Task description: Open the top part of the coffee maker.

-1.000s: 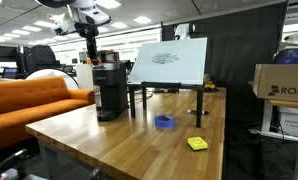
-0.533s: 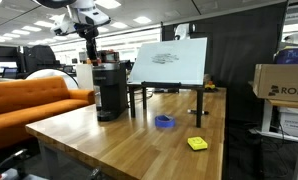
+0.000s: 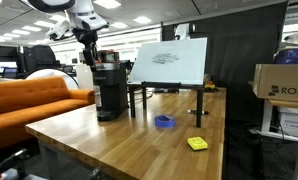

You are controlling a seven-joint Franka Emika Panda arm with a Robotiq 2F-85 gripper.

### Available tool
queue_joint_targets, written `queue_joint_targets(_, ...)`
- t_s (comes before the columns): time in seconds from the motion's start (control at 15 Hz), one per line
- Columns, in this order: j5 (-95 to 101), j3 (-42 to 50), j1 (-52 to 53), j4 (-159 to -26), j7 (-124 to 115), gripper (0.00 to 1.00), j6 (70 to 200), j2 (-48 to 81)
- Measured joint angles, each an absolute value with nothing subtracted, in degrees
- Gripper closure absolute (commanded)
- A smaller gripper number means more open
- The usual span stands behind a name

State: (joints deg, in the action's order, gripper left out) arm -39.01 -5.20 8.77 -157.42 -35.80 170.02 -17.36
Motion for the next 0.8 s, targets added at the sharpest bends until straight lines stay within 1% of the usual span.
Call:
queue_joint_targets(0.47, -48.0, -4.0, 15.4, -157.5, -34.7, 0.00, 177.5, -17.5)
queue_joint_targets(0.8, -53.7, 1.7, 24.0, -156.7, -30.8, 0.00, 183.1, -17.4)
